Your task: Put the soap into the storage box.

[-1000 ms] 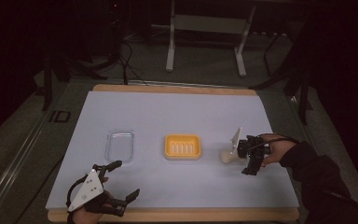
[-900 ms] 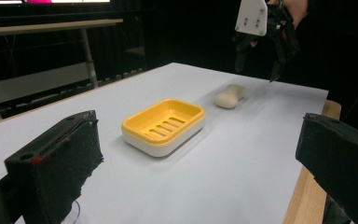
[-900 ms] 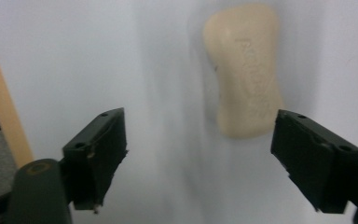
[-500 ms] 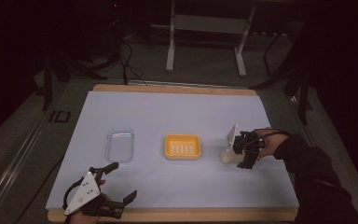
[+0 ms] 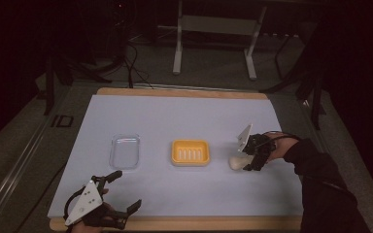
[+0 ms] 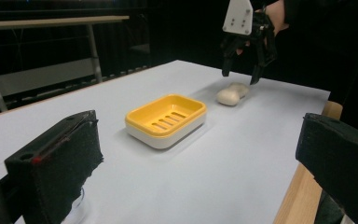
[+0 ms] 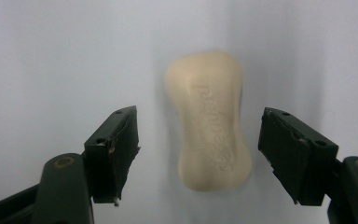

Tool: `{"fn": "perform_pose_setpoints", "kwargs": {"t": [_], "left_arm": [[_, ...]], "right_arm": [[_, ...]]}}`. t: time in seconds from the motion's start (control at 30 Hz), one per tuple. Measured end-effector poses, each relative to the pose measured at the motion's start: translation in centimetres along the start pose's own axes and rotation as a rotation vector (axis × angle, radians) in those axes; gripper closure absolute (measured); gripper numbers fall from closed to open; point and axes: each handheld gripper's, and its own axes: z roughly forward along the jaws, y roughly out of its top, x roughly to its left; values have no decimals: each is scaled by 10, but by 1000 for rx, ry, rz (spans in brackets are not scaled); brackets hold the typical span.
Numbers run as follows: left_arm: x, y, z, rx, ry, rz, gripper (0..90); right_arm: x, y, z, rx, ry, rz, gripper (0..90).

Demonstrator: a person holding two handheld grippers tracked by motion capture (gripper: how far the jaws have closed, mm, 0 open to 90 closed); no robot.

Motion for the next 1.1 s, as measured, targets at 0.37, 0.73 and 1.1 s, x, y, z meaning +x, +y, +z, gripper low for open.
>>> {"fn": "perform_pose_setpoints", "kwargs": {"t": [0.37, 0.73, 1.1], "left_arm": [[1, -1, 0, 3, 21, -2, 2], [1, -3, -1, 13, 30, -4, 2], [1, -4, 1, 25, 25, -2, 2]], "right_arm": [[-8, -10, 23, -7, 13, 12, 318], [-9, -11, 36, 1, 25, -9, 379], [-8, -11, 42, 4, 41, -18, 491]]}}
